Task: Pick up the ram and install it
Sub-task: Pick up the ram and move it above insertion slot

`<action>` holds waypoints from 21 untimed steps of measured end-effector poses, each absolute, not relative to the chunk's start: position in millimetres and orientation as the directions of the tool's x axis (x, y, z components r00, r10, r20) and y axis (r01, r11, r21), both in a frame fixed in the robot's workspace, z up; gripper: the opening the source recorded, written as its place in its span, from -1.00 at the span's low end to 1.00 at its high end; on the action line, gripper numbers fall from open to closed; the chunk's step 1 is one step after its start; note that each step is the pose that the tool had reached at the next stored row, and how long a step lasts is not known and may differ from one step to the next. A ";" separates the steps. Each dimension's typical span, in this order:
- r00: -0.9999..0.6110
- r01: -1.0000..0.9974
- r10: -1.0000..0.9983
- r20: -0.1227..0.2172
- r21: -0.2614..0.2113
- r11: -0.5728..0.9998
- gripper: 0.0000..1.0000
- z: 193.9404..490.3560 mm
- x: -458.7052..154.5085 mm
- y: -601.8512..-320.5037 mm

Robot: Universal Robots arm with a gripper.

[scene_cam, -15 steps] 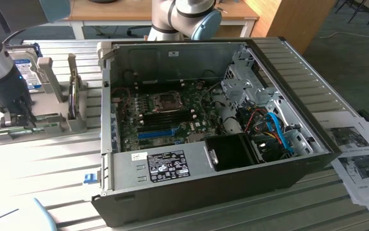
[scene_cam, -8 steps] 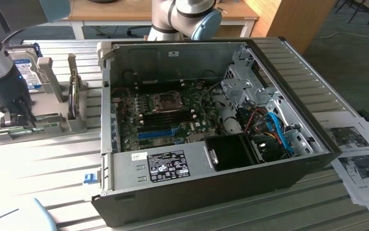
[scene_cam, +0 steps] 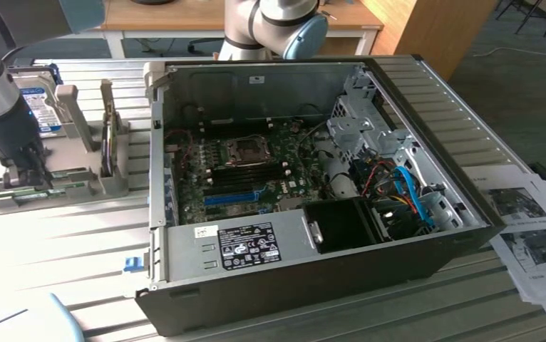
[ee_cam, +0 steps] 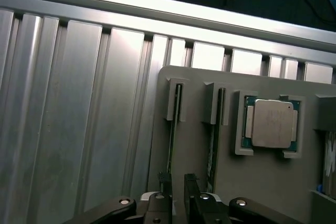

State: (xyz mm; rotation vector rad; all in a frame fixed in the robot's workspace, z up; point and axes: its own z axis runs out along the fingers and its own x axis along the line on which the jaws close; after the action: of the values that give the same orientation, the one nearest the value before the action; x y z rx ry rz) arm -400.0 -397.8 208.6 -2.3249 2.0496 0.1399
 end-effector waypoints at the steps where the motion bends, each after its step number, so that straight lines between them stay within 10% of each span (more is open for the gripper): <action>1: 0.124 -0.991 -0.988 -0.093 0.030 -0.127 -0.54 208.6 -400.0 -397.8; 21: 0.124 -0.991 -0.988 -0.093 0.030 -0.127 -0.54 205.5 -394.4 -403.0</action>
State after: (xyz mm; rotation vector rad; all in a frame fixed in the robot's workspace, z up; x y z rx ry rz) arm -394.4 -403.0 205.5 -2.3252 2.0492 0.1399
